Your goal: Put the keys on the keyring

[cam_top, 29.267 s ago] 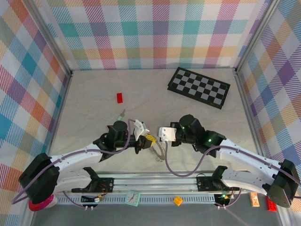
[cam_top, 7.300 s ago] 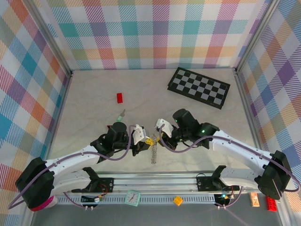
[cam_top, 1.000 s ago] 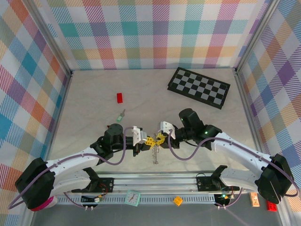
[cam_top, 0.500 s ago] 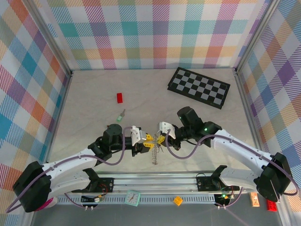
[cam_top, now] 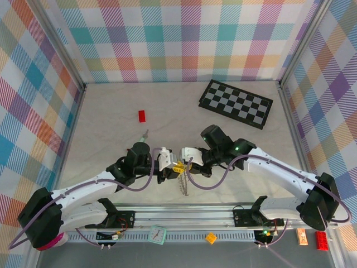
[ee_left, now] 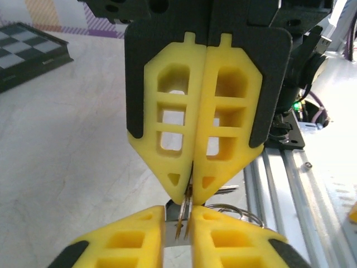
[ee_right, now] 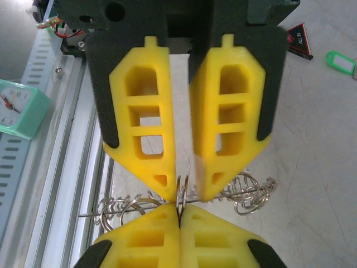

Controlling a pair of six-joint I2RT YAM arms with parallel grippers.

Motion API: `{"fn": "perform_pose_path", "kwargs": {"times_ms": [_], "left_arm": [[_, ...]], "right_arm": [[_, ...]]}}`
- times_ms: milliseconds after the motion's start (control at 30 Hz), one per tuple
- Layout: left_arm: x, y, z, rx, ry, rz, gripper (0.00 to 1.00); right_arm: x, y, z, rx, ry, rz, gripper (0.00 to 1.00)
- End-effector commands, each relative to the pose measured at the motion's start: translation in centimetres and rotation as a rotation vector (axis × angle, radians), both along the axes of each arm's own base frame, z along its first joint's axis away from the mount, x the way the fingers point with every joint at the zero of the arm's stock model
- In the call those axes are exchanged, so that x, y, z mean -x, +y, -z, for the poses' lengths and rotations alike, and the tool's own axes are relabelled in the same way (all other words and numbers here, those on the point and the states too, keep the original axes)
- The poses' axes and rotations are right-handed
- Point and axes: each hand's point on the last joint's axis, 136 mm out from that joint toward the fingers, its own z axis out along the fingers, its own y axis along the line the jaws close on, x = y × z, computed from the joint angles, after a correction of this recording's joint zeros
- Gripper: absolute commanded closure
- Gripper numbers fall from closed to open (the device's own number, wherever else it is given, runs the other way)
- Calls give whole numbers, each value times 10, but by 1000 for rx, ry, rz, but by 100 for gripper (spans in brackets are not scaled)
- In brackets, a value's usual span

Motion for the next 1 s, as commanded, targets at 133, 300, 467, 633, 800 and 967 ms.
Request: {"fn": "perform_pose_path", "kwargs": {"times_ms": [133,300,467,633,800,967], "left_arm": [[5,-4,-11,12,-40,42,100],[5,-4,-10,40,-55,35,100],[6,-4,-10,48,-66,39,100],[7,-4,-9,47,-67,48,100],[8,-4,-11,53,-73,51,100],[8,-4,-12,60,-80,52,100]], "right_arm": [[6,5,-19,-84,13,-4,88],[2,-10,-10,-117,77,89,69],[0,-11,-2,-105,98,117,66],[-6,-8,0,-104,82,121,65],[-5,-7,1,-99,84,110,69],[-3,-6,2,-101,93,95,74]]}}
